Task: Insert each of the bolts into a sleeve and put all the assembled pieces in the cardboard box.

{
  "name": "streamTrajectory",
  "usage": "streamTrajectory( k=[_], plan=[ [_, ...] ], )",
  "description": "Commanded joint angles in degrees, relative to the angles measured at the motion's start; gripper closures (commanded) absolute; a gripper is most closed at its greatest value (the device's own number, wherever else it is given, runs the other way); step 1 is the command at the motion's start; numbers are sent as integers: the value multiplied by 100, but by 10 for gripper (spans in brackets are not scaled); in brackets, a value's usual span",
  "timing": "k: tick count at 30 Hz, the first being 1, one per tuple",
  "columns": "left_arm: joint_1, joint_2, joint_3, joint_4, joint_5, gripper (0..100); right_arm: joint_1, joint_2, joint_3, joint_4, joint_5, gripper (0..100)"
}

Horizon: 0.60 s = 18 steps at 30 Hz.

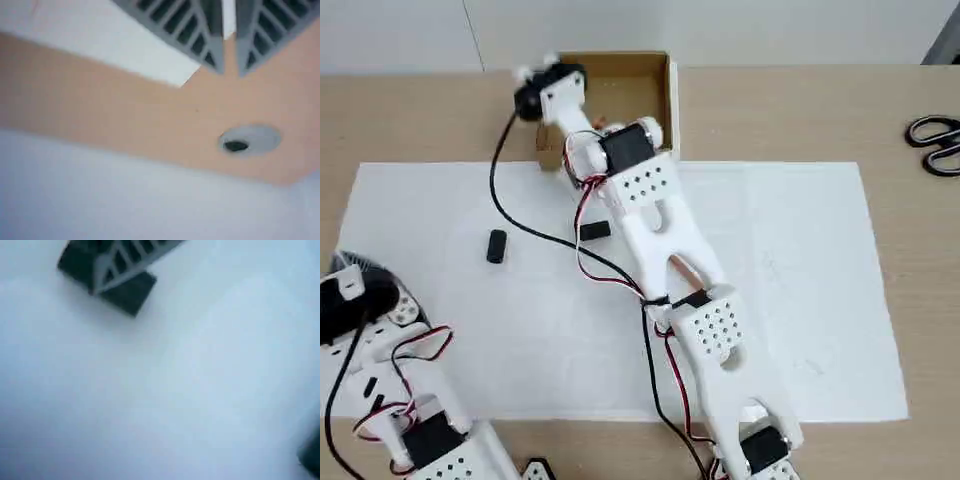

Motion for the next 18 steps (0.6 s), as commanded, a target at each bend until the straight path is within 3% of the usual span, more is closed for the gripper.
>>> streamTrajectory(
  k=[1,4,9,18],
  plan=[
    [-97,-79,-31,88,-9,994,-13,-462,360,66,18,797],
    [-97,-88,-40,88,-9,994,-31,-453,352,31,-185,797],
    [-97,-88,-40,105,0,994,-40,-453,360,48,-1275,797],
    [-105,-88,-48,105,0,994,-286,-444,809,57,-1319,797]
  ],
)
